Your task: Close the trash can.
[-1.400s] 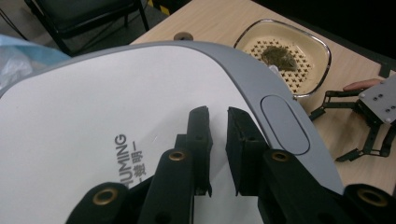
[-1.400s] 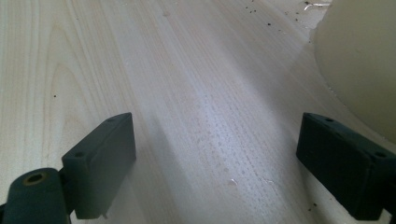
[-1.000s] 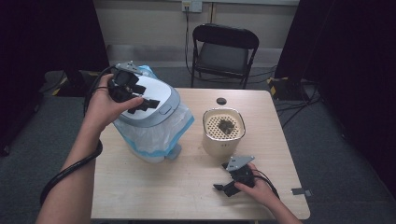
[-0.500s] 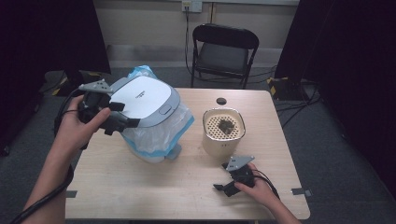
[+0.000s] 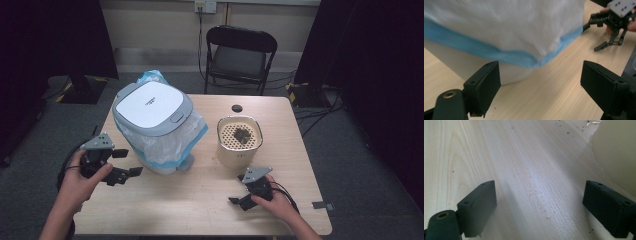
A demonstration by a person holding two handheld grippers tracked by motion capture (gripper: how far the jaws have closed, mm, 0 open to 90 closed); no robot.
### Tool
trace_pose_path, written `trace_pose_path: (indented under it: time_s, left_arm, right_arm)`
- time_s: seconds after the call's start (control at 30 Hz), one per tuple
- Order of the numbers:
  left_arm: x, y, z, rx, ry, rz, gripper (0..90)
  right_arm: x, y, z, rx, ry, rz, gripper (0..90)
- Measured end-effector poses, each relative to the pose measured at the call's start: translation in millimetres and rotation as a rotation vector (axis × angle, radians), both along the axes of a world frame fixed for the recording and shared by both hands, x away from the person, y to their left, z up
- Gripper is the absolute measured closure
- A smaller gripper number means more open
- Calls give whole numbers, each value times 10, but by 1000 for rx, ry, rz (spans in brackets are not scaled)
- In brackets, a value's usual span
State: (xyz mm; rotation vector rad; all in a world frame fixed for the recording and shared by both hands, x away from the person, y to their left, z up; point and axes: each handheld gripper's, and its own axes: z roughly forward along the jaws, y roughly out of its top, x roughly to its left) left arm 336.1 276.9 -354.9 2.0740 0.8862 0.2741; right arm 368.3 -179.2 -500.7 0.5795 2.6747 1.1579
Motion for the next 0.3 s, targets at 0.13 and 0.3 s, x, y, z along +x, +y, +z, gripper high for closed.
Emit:
trace_pose_path:
  time_s: [0.13,0.3]
  left_arm:
    - [-44,-52,-225,13,1,-24,160]
    - [-85,-178,-487,6,1,-65,160]
  right_arm:
    - [-1,0,0,0,1,-1,112]
    - [0,0,0,0,0,0,111]
